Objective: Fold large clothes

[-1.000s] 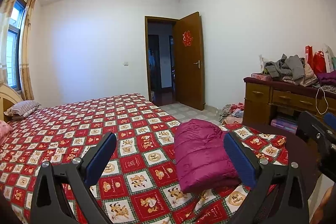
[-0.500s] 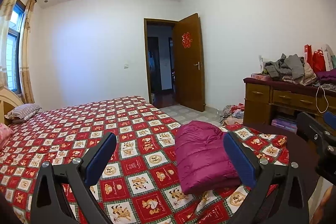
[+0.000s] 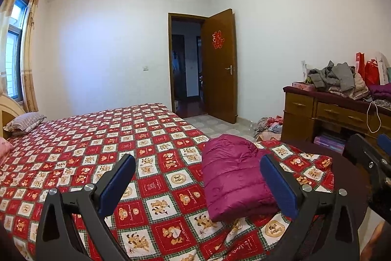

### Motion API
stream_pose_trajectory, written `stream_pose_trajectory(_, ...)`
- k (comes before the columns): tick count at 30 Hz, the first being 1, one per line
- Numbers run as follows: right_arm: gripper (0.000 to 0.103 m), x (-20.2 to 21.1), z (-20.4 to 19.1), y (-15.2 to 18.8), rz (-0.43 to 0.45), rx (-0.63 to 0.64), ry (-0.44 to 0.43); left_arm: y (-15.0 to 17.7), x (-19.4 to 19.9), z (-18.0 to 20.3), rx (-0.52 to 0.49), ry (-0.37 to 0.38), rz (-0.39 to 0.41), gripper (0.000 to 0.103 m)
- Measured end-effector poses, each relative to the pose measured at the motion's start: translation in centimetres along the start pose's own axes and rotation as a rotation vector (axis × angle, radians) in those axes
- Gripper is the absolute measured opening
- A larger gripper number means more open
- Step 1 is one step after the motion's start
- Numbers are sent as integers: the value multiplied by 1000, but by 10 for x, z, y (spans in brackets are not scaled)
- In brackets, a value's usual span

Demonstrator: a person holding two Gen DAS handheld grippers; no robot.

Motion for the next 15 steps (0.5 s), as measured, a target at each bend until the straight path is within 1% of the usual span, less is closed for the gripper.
stream_pose_trajectory(3, 103, 0, 0, 0, -3, 1, 0, 1, 1, 1, -11, -9, 11, 102)
stream_pose_trajectory(7, 103, -2, 0, 2, -8, 0, -2, 1, 4, 2, -32, -48, 40, 102)
stream_pose_trajectory(12, 103, -4, 0, 3, -10, 2, -2, -1, 3, 1, -22, -33, 32, 102)
stream_pose_trajectory(15, 103, -5, 0, 3, -13, -1, -1, 0, 0, 1, -14, -23, 10, 102)
Point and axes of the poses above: each gripper's, at about its wrist camera, not at the fingertips, and x roughly against the way its jaws point, z to its right, y to its underside, the point moved 4 cm from there along -x, roughly the way its jaws point, and after that the axes turned 5 degrees about -y, right-handed, at the moved point
